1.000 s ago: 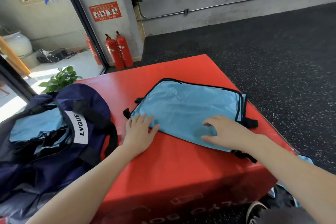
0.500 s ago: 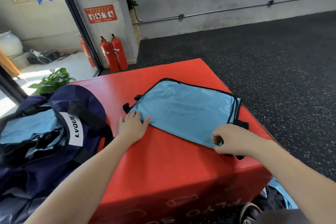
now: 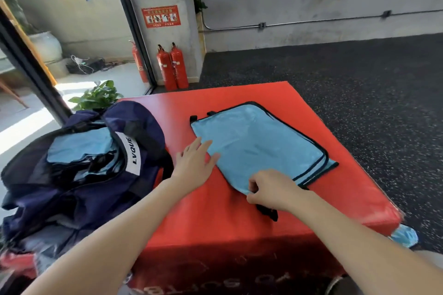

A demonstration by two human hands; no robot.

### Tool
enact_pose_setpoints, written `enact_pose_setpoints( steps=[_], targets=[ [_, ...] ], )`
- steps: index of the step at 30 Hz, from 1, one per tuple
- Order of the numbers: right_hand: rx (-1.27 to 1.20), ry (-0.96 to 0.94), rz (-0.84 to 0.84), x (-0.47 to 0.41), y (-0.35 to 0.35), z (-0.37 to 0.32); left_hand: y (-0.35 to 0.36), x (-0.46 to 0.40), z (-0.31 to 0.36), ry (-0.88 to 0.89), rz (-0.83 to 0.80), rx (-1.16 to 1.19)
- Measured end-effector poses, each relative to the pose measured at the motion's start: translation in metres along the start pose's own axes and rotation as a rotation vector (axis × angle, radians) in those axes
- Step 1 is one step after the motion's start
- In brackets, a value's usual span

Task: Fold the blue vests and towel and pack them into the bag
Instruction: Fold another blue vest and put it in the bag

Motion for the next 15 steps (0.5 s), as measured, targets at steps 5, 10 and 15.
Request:
enact_pose_setpoints(
  steps=[5, 10, 15],
  targets=[
    [-0.212, -0.068, 0.009, -0.003, 0.031, -0.068, -0.021, 0.06, -0.009, 0.009, 0.051, 0.1],
    [-0.463, -0.194, -0.027, 0.01, 0.031, -0.092, -0.037, 0.108, -0.021, -0.001, 0.066, 0.252],
    [-0.321, -0.106, 0.079, 0.009, 0.014, -0.028, -0.036, 0.13, -0.015, 0.03, -0.02, 0.318]
  ],
)
Point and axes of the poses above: each hand's wrist, its own x-axis away from the middle knuckle, its own y-axis out of the palm, z = x × y, the point moved 10 cm from there along -x, towards the middle knuckle, and after that the axes turned 8 degrees about y, right-handed, at the moved point
